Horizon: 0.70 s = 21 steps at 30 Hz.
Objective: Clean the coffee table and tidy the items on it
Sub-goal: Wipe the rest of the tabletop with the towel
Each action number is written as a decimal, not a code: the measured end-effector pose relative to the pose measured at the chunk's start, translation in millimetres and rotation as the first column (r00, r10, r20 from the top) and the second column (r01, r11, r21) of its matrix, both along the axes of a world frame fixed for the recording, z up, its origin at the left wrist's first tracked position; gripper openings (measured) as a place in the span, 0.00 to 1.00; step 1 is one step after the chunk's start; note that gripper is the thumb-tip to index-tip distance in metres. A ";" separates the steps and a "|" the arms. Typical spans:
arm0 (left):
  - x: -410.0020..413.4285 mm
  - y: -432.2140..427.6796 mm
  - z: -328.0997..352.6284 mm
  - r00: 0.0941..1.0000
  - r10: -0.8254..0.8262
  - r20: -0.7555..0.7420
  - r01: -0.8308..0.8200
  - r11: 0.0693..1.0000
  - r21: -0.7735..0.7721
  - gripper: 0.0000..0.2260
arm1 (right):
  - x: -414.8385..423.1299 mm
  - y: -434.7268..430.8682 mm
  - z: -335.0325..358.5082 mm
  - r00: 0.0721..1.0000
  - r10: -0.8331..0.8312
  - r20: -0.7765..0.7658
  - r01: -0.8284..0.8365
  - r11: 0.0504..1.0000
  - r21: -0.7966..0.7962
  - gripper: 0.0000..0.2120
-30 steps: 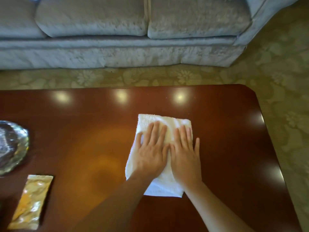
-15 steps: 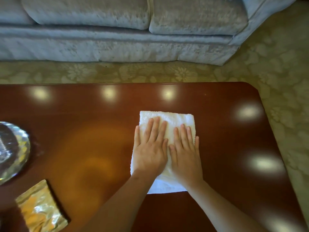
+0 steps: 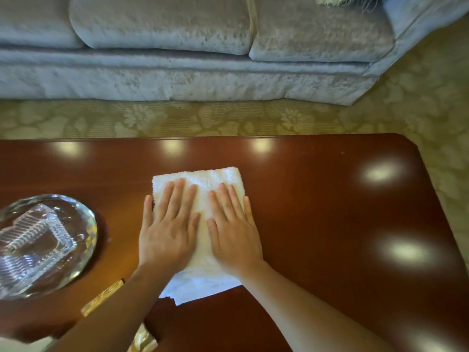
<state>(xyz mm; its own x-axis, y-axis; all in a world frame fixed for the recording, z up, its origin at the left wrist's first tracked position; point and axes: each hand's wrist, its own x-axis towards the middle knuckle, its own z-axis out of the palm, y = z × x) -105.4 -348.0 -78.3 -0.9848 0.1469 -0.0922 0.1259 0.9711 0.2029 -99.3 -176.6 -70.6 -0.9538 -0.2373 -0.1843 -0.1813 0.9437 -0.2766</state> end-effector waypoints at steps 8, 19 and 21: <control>-30.8 14.3 -3.7 0.999 0.036 0.003 -0.036 0.995 0.089 0.27 | -39.4 20.8 -3.5 0.998 0.032 -0.059 -0.036 0.997 -0.075 0.29; -115.9 227.7 3.7 0.999 -0.024 -0.023 0.026 0.998 0.049 0.28 | -114.0 224.6 1.9 0.993 -0.096 -0.069 0.100 0.994 0.043 0.28; -126.0 279.7 5.2 0.998 -0.060 -0.008 0.061 0.998 0.024 0.29 | -118.1 274.1 1.0 0.988 -0.140 -0.071 0.145 0.987 0.068 0.28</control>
